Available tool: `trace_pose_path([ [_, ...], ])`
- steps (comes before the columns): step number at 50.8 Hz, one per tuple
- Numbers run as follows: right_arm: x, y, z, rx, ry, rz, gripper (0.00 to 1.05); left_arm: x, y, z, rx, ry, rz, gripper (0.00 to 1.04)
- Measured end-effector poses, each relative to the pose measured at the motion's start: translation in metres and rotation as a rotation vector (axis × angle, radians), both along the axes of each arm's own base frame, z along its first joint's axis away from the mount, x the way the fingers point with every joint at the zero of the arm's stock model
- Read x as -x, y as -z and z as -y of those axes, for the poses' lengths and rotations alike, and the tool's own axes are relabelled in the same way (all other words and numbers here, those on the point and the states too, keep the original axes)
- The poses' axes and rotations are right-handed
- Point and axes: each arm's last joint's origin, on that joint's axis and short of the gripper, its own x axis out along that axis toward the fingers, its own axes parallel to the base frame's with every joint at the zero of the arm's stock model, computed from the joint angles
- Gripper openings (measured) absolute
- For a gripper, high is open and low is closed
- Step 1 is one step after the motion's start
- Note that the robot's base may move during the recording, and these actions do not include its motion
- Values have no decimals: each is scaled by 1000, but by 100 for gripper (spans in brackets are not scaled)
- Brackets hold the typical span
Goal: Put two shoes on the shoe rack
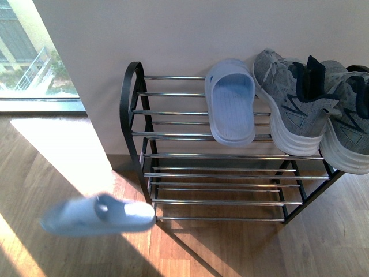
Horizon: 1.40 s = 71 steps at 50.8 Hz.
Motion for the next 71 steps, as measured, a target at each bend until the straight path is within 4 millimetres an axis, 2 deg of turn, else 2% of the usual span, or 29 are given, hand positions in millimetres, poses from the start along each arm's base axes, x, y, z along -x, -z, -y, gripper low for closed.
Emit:
trace_pose_path([
  [12, 0, 0, 0, 0, 0, 0, 96, -9, 4, 12, -20, 31, -2, 95],
  [15, 0, 0, 0, 0, 0, 0, 96, -7, 11, 13, -26, 30, -18, 95],
  [26, 0, 0, 0, 0, 0, 0, 96, 8, 65, 3, -37, -1, -155, 95],
  [35, 0, 0, 0, 0, 0, 0, 96, 18, 75, -2, -22, -27, -173, 95],
  [45, 0, 0, 0, 0, 0, 0, 96, 36, 71, -9, 1, -85, -158, 95],
  [53, 0, 0, 0, 0, 0, 0, 96, 60, 74, -14, 17, -133, -173, 95],
  [57, 0, 0, 0, 0, 0, 0, 96, 71, 85, -16, 22, -155, -212, 95],
  [64, 0, 0, 0, 0, 0, 0, 96, 91, 120, -31, 26, -242, -329, 95],
  [71, 0, 0, 0, 0, 0, 0, 96, 95, 132, -42, 65, -298, -376, 95],
])
